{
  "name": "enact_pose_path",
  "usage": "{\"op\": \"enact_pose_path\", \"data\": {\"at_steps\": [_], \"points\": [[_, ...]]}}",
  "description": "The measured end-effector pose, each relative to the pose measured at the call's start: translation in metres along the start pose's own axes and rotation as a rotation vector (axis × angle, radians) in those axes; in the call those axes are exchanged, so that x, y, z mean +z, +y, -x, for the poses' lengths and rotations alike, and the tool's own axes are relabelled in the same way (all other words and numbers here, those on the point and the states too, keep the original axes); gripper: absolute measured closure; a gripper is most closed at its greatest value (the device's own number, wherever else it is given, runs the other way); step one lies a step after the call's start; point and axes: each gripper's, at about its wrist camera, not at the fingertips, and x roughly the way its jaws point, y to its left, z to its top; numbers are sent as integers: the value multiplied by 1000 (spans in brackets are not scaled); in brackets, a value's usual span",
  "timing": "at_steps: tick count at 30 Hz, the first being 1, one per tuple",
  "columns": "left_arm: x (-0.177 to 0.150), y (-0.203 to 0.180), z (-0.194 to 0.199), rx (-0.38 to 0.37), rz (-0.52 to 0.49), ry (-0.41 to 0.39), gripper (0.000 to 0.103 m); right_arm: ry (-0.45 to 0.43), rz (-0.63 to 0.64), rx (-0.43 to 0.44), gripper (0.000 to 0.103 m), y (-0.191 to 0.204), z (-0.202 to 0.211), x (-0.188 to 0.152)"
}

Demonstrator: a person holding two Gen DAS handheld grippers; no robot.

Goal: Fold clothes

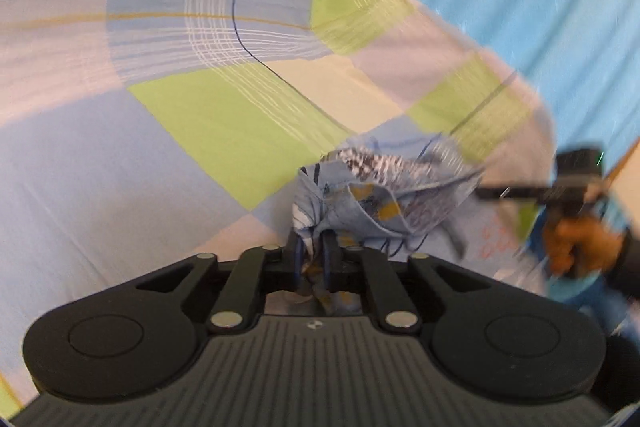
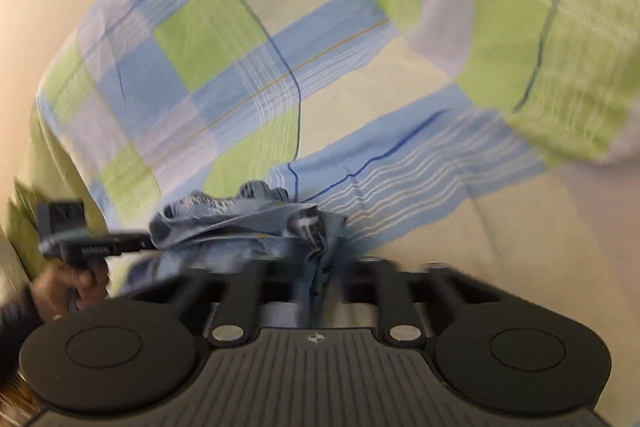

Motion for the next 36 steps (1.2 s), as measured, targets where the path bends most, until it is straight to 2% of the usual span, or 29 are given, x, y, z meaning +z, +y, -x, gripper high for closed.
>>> {"op": "enact_pose_path", "data": {"at_steps": [3, 5, 8, 9, 10, 12, 13, 15, 17, 18, 19, 20, 21, 24, 25, 26, 28, 29, 31, 33, 36], "points": [[4, 15, 9, -48, 153, -70, 102, -81, -35, 55, 99, 2, 12, 10], [5, 23, 7, -36, 202, -80, 102, -91, -23, 22, 99, 4, 10, 18], [3, 29, 0, -7, 224, -64, 102, -54, -11, -46, 99, 3, -5, 21], [2, 29, -1, 3, 224, -64, 102, -55, -23, -61, 97, 1, -8, 19], [2, 28, -2, 13, 217, -65, 102, -58, -37, -73, 85, -2, -10, 17], [1, 27, -2, 34, 203, -66, 95, -72, -64, -83, 77, -7, -11, 10], [2, 27, -2, 36, 199, -67, 93, -73, -71, -72, 69, -9, -12, 6], [4, 27, -2, 16, 202, -69, 79, -83, -84, -37, 59, -11, -11, -1], [9, 26, -4, 3, 198, -62, 79, -85, -97, -11, 59, -13, -13, -3], [10, 25, -7, 9, 186, -55, 79, -83, -96, -8, 64, -13, -15, -3], [11, 23, -9, 33, 169, -52, 84, -83, -80, -29, 82, -11, -17, -1], [12, 22, -10, 61, 158, -53, 92, -86, -64, -63, 90, -10, -18, 1], [11, 22, -11, 87, 156, -53, 94, -94, -45, -111, 91, -8, -18, 2], [10, 20, -2, 188, 131, -72, 96, -147, 48, -347, 89, 3, -3, 2], [9, 19, 4, 212, 120, -77, 96, -164, 82, -398, 85, 10, 5, -1], [7, 17, 11, 226, 108, -79, 94, -177, 112, -394, 84, 19, 14, -6], [0, 6, 31, 259, 43, -78, 93, -187, 186, -362, 72, 44, 33, -24], [-6, -7, 41, 282, -26, -76, 93, -188, 243, -354, 70, 58, 42, -37], [-22, -39, 58, 330, -204, -64, 91, -185, 392, -356, 70, 91, 57, -70], [-46, -77, 70, 377, -425, -49, 85, -159, 541, -370, 68, 119, 67, -108], [-93, -129, 76, 433, -768, -2, 78, -68, 800, -448, 66, 151, 66, -154]]}}
